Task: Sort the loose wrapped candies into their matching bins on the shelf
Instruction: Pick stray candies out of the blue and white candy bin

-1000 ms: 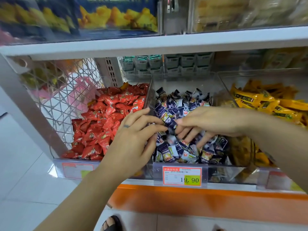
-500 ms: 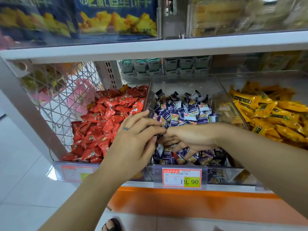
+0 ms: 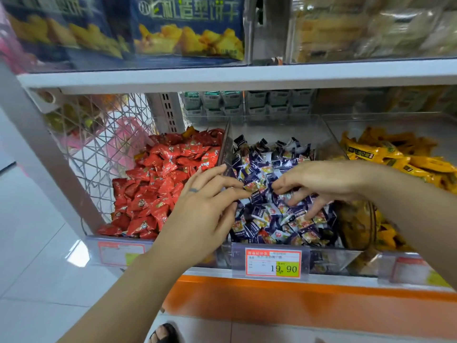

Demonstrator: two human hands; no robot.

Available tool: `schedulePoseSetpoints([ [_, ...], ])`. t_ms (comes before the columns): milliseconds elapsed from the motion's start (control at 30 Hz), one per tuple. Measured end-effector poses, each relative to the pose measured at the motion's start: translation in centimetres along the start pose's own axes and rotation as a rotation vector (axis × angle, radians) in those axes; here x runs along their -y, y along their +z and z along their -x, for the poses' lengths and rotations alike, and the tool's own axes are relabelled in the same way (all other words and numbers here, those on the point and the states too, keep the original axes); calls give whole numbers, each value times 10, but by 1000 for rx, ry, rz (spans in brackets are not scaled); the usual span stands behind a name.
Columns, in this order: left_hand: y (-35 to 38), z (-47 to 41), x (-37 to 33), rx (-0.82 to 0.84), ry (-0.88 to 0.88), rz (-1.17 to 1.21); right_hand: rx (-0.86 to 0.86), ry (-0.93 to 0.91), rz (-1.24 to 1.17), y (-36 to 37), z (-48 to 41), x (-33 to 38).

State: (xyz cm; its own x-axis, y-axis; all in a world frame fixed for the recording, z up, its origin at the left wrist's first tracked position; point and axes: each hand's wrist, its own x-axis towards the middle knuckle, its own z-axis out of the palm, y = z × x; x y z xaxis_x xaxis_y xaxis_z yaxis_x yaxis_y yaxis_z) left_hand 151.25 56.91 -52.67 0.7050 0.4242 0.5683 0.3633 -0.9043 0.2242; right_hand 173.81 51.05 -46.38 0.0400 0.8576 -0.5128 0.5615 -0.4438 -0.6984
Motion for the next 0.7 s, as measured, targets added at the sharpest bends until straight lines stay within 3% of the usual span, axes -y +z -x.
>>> schedulePoseSetpoints([
  [100,0,0,1,-3,16,-9,63,-146,276,8,5,2],
  [200,1,0,2,0,13,-11,246,-170,500,31,-2,4],
  [267,1,0,2,4,12,-11,272,-187,624,42,-16,2],
  [700,-1,1,1,21,-9,-8,104,-297,636,42,-48,-4],
])
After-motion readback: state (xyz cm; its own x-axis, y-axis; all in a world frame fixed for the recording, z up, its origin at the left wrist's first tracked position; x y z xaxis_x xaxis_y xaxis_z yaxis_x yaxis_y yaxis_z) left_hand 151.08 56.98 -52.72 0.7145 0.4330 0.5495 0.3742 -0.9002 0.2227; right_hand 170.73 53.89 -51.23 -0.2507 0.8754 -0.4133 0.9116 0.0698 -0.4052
